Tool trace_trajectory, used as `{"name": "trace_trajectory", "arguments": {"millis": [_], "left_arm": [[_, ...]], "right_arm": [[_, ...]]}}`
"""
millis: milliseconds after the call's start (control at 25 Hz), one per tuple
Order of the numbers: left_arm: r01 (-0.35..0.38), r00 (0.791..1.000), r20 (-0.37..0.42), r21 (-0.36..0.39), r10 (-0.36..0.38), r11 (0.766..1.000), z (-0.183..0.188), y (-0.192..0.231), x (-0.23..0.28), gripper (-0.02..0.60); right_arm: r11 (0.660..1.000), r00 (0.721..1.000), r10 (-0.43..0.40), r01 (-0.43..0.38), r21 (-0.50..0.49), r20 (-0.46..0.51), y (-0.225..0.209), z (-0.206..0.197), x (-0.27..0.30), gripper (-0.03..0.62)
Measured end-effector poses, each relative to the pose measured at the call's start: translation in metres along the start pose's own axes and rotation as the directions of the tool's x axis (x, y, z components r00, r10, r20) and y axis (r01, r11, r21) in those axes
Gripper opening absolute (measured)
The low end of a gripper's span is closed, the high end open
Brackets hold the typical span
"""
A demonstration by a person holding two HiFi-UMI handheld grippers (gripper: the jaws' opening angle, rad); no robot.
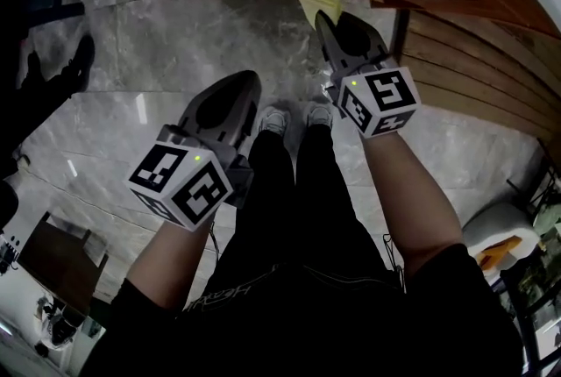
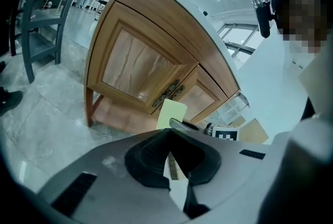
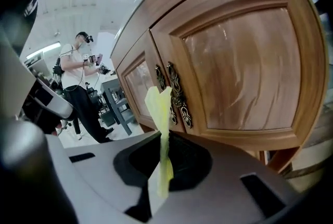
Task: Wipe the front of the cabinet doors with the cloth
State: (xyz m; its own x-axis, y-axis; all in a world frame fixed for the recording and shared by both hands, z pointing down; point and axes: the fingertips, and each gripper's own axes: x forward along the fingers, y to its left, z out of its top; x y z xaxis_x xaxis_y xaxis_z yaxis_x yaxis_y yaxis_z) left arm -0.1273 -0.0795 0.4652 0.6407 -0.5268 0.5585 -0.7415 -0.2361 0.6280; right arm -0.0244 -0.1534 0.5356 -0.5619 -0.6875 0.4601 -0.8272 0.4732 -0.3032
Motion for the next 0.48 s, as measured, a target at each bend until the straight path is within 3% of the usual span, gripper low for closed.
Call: {"name": "trace_trajectory", "arguments": {"millis": [320,480], "left_arm": [[-0.033,0.999,0.020,-0.036,0.033,0.999,0.004,0.019,-0.007,0.006],[-0.043,0.999,0.024,-0.043,0.044,0.998,0.009,0.025,-0.006,0.006]], "right_arm": [[1.000,0.998,-0.024,0.024,-0.004,-0.056,-0.017,-0.014,0.030,0.041],[0.996,0.996,-0.063,0.066,0.052,-0.058,-0.035,-0.018,0.034,0.041]]}}
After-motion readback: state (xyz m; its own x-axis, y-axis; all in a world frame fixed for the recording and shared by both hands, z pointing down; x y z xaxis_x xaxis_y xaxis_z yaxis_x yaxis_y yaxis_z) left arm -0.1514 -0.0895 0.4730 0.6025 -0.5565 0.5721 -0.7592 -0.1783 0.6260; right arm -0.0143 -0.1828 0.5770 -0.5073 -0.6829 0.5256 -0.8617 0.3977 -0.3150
